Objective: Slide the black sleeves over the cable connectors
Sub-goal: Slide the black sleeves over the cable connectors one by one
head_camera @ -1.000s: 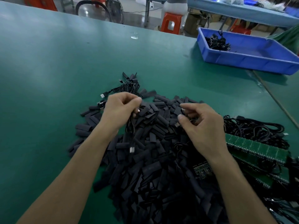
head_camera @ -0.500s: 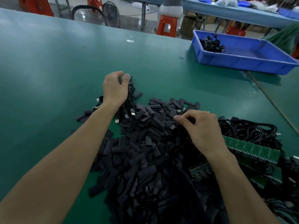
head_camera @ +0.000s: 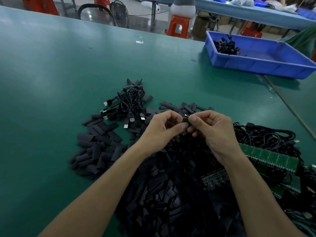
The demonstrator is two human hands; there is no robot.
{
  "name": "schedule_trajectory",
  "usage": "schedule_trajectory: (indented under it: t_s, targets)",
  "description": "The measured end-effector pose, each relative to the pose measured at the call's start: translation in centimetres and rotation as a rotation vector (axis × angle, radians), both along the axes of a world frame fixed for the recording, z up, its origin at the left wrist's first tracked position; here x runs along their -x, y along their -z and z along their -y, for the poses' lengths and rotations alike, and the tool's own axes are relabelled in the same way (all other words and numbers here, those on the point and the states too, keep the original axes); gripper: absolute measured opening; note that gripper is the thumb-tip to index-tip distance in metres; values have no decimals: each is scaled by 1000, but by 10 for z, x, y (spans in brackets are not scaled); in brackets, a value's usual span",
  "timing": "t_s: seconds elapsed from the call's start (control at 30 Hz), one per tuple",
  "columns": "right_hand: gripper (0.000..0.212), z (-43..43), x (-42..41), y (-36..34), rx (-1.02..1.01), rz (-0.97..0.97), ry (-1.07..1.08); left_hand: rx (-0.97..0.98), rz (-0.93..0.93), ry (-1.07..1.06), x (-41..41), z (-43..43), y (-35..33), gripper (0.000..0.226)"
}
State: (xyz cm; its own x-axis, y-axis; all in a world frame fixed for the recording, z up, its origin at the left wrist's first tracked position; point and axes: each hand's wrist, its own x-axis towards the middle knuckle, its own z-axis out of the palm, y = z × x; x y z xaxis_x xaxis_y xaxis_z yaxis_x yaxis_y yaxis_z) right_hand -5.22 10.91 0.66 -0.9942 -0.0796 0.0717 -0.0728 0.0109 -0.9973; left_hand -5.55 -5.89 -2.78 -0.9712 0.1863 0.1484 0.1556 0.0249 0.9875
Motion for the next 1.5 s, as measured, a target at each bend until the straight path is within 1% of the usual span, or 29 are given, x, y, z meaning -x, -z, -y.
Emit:
schedule_trajectory:
  t_s: [0.17, 0.23, 0.33, 0.47, 0.57, 0.67, 0.73, 0.83, 0.9, 1.03, 1.17, 1.23, 1.33, 1.37, 1.43, 1.5]
  targets:
    - [7, 4, 1, 3, -72, 50, -44, -70, 32, 51, -3, 2, 5, 12]
    - [9, 6, 0, 3, -40, 66, -57, -84, 18, 54, -2, 2, 6, 11]
    - [6, 5, 0, 2, 8, 123, -62, -124, 31, 54, 0, 3, 6, 17]
    - [9, 2, 3, 3, -53, 124, -77, -172, 83, 77, 1, 2, 10, 14]
    - [12, 2, 3, 3, -60, 125, -94, -261, 135, 136, 2, 1, 13, 14]
    - [18, -1, 4, 2, -65, 154, -105, -309, 167, 176, 4, 1, 14, 12]
    - [17, -2, 4, 1, -52, 185, -111, -333, 186, 199, 5, 1, 13, 10]
    - [14, 0, 3, -2, -13, 215, -52, -363, 201, 215, 7, -3, 9, 13]
    - [11, 1, 4, -4, 20, 193, 47, -404, 188, 158, 8, -7, 6, 15]
    - [13, 4, 5, -9, 131, 102, 291, -538, 72, 2, 6, -9, -1, 16]
    - [9, -1, 7, -16, 313, 74, 537, -592, -110, -91, -5, -3, -12, 6]
    - [9, -3, 6, -16, 370, 35, 610, -593, -181, -181, -8, 3, -19, 4]
    - [13, -2, 7, -16, 430, -45, 667, -662, -299, -284, -9, 16, -32, 8]
    - [14, -2, 7, -15, 431, -66, 678, -677, -328, -316, -8, 20, -37, 9]
    - [15, -1, 7, -14, 380, -93, 686, -627, -372, -409, -7, 29, -43, 9]
    - [14, -1, 5, -13, 205, -115, 653, -515, -416, -482, -6, 37, -45, 10]
